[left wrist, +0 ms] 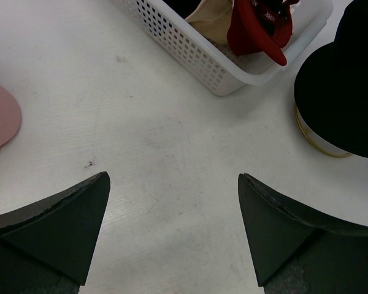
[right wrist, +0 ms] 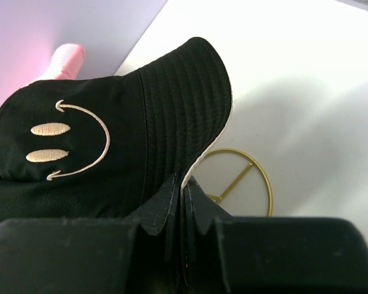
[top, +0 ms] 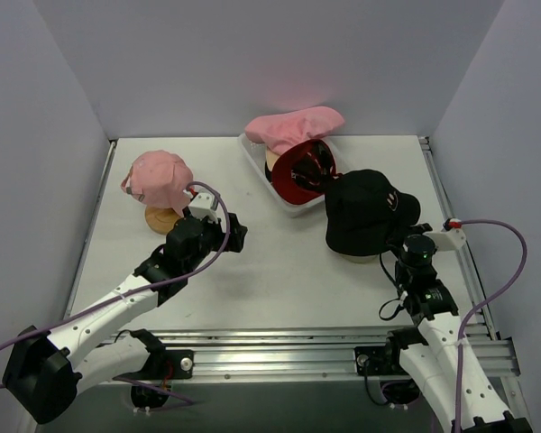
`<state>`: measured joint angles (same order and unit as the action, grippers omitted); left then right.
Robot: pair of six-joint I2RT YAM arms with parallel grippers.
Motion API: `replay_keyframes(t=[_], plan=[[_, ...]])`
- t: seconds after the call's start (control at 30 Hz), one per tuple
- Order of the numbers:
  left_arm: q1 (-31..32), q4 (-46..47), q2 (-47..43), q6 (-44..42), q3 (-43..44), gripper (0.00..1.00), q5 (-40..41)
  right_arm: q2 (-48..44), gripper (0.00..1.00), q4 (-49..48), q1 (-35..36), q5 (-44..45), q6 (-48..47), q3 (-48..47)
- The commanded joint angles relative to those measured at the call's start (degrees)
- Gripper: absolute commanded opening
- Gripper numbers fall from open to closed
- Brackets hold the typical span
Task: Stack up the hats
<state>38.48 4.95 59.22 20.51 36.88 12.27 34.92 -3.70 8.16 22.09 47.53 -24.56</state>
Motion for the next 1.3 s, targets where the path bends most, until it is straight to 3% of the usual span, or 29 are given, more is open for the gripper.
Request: replay_keyframes(t=[0.0, 0.23, 0.5, 0.67, 1.0, 1.27], plan=[[0.19, 0.76, -0.16, -0.56, 1.26, 0.94, 1.09, 3.49, 0.00, 5.73, -0.60, 0.50, 0.90, 4.25], [0.19, 0.50, -0.95, -0.74, 1.26, 0.94, 1.26, 3.67, 0.00, 6.87, -0.69, 0.15, 0.81, 3.21], [0.19, 0.23, -1.65, -0.91, 1.09, 0.94, 1.97, 4.89, 0.00, 14.86, -1.22, 2.70, -1.12, -10.59], [0.19, 0.15, -1.57, -0.91, 1.17, 0.94, 1.70, 5.34, 0.00, 17.14, -1.92, 3.93, -2.79, -13.06], [0.19, 0.15, -1.30, -0.91, 1.17, 0.94, 1.70, 1.82, 0.00, 15.40, -2.71, 3.41, 0.98, -2.70], [0.19, -0.03, -0.60, -1.00, 1.43, 0.94, 2.49, 8.58, 0.00, 7.14, -2.71, 0.24, 3.01, 2.32]])
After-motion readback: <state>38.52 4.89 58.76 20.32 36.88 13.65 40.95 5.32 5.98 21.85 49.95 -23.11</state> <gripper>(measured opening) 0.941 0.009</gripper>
